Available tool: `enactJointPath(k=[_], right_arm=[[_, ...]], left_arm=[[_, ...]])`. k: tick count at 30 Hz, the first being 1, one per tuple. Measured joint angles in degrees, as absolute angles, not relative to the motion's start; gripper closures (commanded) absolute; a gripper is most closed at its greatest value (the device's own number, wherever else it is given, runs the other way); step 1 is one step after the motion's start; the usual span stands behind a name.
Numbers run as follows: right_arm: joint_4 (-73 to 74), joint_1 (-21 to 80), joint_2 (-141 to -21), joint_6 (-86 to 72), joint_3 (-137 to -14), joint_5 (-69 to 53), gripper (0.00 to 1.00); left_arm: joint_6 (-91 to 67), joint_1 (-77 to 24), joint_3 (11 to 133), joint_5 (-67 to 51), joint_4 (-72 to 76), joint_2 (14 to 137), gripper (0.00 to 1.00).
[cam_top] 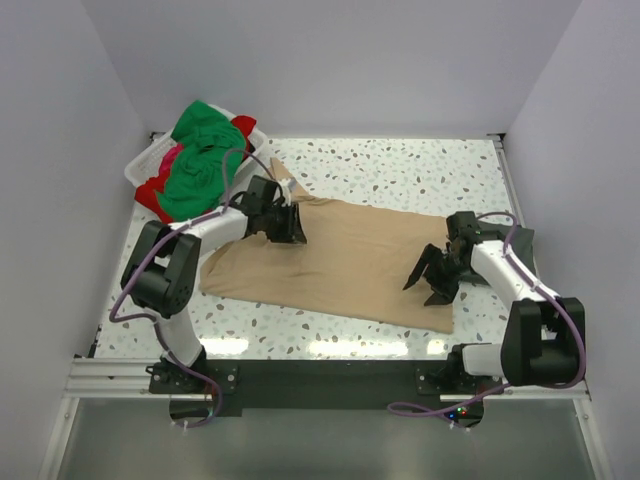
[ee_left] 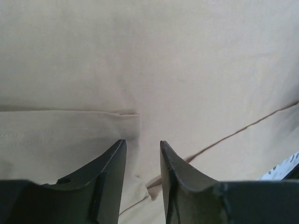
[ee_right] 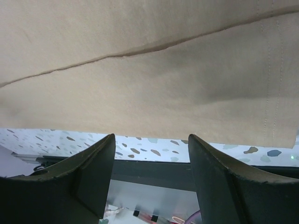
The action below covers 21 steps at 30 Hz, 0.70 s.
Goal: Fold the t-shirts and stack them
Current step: Fold the tshirt
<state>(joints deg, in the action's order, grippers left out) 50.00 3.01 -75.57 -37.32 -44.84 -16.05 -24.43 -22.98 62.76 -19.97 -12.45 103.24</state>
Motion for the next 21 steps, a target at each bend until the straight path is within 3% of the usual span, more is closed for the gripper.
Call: enactJointPath(k=[4,7,16,21], right_arm=[[50.1,3.0,-75.9,-37.4,-45.8,-16.0,0.33],[50.1,3.1,-76.4,-37.3,-48.1,-16.0,0.33],[47.6,6.4,-84.2,-36.2,-56.7,-16.1,0.33],[43.9,10.3,-92.7,-36.0,-59.1,-16.5,0.33]], left_arm=[[-24.9,-23.2,63.6,-21.9,-12.4,103.2,0.44],[-25.4,-23.3,64.3,-22.3,-12.6,102.3,0.38],[-25.8,-14.3,59.2,-21.9,-12.7,91.4,0.35],[-26.0,-7.7,52.3,-21.2,-11.9,91.5,0.34]])
